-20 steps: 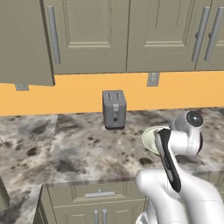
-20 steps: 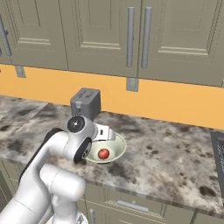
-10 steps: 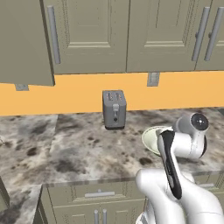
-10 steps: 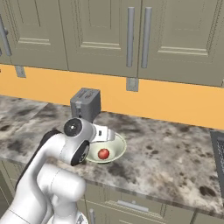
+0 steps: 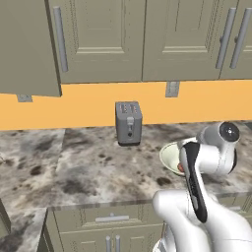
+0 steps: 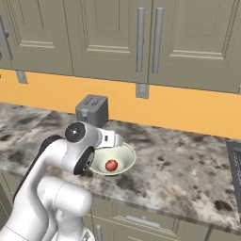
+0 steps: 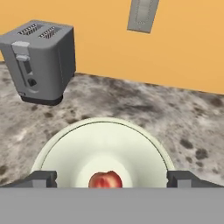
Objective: Open the cabinet. Pick the peach and peach from the cabinet and place them into the bowl. Then close the cabinet.
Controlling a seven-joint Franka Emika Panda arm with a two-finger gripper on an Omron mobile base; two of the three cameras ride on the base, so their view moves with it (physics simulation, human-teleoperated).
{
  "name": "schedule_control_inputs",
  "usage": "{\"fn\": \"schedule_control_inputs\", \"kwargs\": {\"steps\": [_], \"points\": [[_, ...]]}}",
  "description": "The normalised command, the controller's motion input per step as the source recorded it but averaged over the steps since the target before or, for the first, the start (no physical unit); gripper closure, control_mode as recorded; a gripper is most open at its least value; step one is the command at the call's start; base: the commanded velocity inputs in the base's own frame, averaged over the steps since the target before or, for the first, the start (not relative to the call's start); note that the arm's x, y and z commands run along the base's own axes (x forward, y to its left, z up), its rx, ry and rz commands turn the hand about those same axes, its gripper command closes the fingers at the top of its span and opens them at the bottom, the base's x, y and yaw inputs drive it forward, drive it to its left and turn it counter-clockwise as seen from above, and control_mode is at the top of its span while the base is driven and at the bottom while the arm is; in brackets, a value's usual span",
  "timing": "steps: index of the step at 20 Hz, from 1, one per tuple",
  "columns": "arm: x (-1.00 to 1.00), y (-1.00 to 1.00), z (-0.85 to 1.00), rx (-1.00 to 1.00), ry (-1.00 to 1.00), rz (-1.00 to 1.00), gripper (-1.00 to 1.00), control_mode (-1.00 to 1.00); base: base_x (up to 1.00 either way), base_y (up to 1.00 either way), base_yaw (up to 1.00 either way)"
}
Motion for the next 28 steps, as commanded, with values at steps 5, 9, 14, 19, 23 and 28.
{"fn": "schedule_control_inputs", "kwargs": {"steps": [5, 9, 14, 19, 23, 28], "points": [[-0.02, 0.04, 0.33, 0.00, 0.00, 0.00, -1.00, -1.00, 0.00, 0.00, 0.00], [-0.01, 0.23, 0.40, 0.00, 0.04, 0.00, -1.00, -1.00, 0.00, 0.00, 0.00], [0.00, 0.12, 0.29, 0.00, 0.01, 0.00, -1.00, -1.00, 0.00, 0.00, 0.00], [0.00, 0.13, 0.23, 0.00, 0.01, 0.00, -1.00, -1.00, 0.00, 0.00, 0.00], [0.00, 0.15, 0.19, 0.00, 0.01, 0.00, -1.00, -1.00, 0.00, 0.00, 0.00], [0.00, 0.15, 0.17, 0.00, 0.02, 0.00, -1.00, -1.00, 0.00, 0.00, 0.00]]}}
